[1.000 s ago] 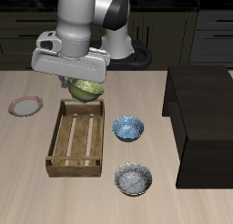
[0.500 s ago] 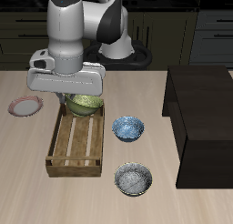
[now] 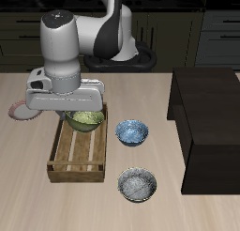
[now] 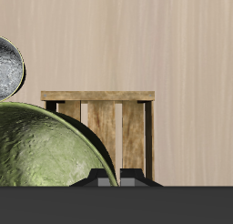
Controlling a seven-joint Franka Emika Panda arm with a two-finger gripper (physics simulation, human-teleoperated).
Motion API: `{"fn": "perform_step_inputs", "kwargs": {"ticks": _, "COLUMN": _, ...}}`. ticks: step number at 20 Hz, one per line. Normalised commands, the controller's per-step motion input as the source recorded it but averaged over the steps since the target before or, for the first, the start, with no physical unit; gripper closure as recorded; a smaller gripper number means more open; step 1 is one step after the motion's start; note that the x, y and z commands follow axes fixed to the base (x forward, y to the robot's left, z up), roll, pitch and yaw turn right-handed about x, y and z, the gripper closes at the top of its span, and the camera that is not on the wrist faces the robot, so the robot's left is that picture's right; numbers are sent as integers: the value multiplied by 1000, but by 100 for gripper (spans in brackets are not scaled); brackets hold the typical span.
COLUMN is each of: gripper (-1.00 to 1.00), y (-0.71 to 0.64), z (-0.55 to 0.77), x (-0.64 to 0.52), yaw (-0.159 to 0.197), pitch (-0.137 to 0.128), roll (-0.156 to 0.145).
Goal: Place the green bowl and the black bowl in the wooden tray
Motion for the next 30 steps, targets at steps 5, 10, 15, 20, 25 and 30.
{"fn": "perform_step_inputs", "kwargs": {"ticks": 5, "gripper": 100, "y": -93, "z": -270, "x": 9, "yaw": -15, "pitch": 32, "roll": -2}}
{"fn": "perform_step_inputs", "kwargs": {"ticks": 10, "gripper": 100, "y": -96, "z": -115, "x": -57, "yaw": 4, "pitch": 8, "roll": -8}}
{"fn": "perform_step_inputs", "kwargs": {"ticks": 15, "gripper": 100, "y": -157, "z": -193, "x": 7, "yaw": 16, "pitch": 21, "roll": -25}}
{"fn": "perform_step_inputs", "kwargs": {"ticks": 20, "gripper": 100, "y": -60, "z": -329, "x": 23, "yaw": -5, "pitch": 36, "roll": -29}}
{"fn": "perform_step_inputs", "kwargs": {"ticks": 25, "gripper": 100, "y": 55, "z": -329, "x": 53, "yaw": 6, "pitch": 31, "roll": 10}}
{"fn": "perform_step_inputs", "kwargs": {"ticks": 30, "gripper": 100, "y": 69, "z": -215, "x": 22, "yaw": 13, "pitch": 26, "roll": 10}}
